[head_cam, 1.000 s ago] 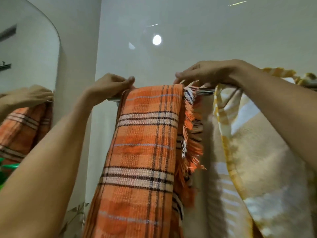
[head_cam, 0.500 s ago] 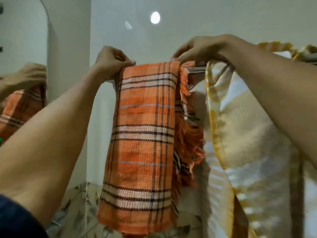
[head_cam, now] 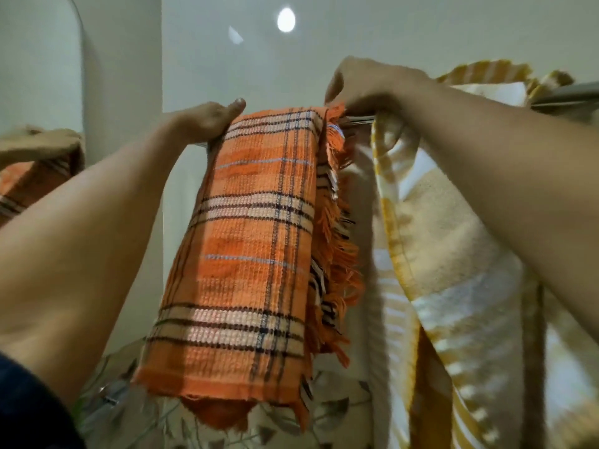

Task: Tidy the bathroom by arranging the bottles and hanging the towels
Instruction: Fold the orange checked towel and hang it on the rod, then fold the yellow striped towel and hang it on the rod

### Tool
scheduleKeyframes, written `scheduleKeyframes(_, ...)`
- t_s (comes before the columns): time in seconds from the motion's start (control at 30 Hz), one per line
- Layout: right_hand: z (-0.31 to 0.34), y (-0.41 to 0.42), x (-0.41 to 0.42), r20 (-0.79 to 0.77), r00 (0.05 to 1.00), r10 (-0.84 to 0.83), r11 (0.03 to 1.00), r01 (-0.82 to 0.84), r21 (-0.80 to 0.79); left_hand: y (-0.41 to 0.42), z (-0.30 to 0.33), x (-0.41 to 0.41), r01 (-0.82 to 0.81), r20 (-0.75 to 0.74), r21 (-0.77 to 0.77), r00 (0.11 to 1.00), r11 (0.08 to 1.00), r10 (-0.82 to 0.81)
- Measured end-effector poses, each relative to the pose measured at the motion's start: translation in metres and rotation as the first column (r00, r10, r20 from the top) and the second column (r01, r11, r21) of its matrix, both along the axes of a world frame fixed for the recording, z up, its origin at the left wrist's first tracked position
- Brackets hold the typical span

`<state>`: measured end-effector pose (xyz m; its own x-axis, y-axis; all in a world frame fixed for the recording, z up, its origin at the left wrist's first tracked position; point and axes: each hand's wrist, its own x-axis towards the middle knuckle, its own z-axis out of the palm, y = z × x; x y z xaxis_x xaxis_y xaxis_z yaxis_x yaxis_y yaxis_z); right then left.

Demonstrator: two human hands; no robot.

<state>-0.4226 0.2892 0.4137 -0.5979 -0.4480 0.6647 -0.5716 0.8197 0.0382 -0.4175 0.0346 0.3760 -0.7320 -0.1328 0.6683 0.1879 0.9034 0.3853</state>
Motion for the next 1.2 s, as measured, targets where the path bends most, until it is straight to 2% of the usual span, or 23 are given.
scheduleKeyframes(0.03, -0.012, -0.016, 0.014, -0.112, 0.994, 0.005, 0.994, -0.017, -0.11, 0.005, -0.001, 0.001, -0.021, -0.074, 0.008, 0.997, 1.0, 0.021)
scheduleKeyframes(0.1, -0.018, -0.022, 0.021, -0.217, 0.975, 0.055, 0.987, -0.087, -0.138, 0.011, -0.01, 0.001, -0.133, -0.264, 0.041, 0.954, 0.99, 0.139)
scheduleKeyframes(0.17, -0.015, -0.014, 0.024, -0.209, 0.976, 0.054, 0.979, -0.094, -0.183, 0.019, -0.015, 0.005, -0.148, -0.401, 0.089, 0.9, 0.985, 0.171)
scheduleKeyframes(0.23, -0.014, -0.001, 0.028, -0.161, 0.984, 0.077, 0.979, -0.105, -0.175, 0.032, -0.019, 0.013, -0.121, -0.458, 0.044, 0.88, 0.992, 0.128)
scheduleKeyframes(0.33, -0.014, 0.024, 0.032, -0.098, 0.995, 0.031, 0.997, -0.037, -0.064, 0.061, -0.016, 0.027, -0.007, -0.45, -0.08, 0.893, 0.997, -0.029)
scheduleKeyframes(0.43, -0.017, 0.059, 0.042, -0.003, 0.99, -0.144, 0.989, 0.144, -0.032, 0.103, -0.012, 0.038, 0.211, -0.326, -0.142, 0.913, 0.967, -0.246)
scheduleKeyframes(0.5, -0.02, 0.078, 0.047, 0.036, 0.971, -0.236, 0.971, 0.237, -0.032, 0.13, -0.009, 0.043, 0.292, -0.249, -0.182, 0.91, 0.939, -0.332)
scheduleKeyframes(0.63, -0.031, 0.108, 0.06, -0.015, 0.9, -0.435, 0.9, 0.435, 0.012, 0.179, -0.013, 0.049, 0.364, -0.073, -0.245, 0.917, 0.899, -0.391)
scheduleKeyframes(0.73, -0.041, 0.122, 0.064, -0.028, 0.895, -0.445, 0.895, 0.445, -0.012, 0.2, -0.02, 0.05, 0.355, -0.015, -0.221, 0.93, 0.908, -0.367)
scheduleKeyframes(0.8, -0.047, 0.126, 0.061, -0.089, 0.905, -0.415, 0.91, 0.413, -0.038, 0.209, -0.027, 0.05, 0.321, -0.052, -0.231, 0.938, 0.918, -0.341)
scheduleKeyframes(0.87, -0.053, 0.127, 0.057, -0.165, 0.903, -0.396, 0.918, 0.387, -0.084, 0.214, -0.033, 0.047, 0.269, -0.152, -0.219, 0.94, 0.938, -0.305)
scheduleKeyframes(1.07, -0.075, 0.12, 0.055, -0.353, 0.884, -0.308, 0.928, 0.198, -0.316, 0.226, -0.053, 0.039, 0.155, -0.329, -0.134, 0.925, 0.979, -0.191)
scheduleKeyframes(1.2, -0.086, 0.113, 0.048, -0.448, 0.809, -0.382, 0.902, 0.22, -0.371, 0.239, -0.069, 0.04, 0.217, -0.484, -0.054, 0.848, 0.975, -0.215)
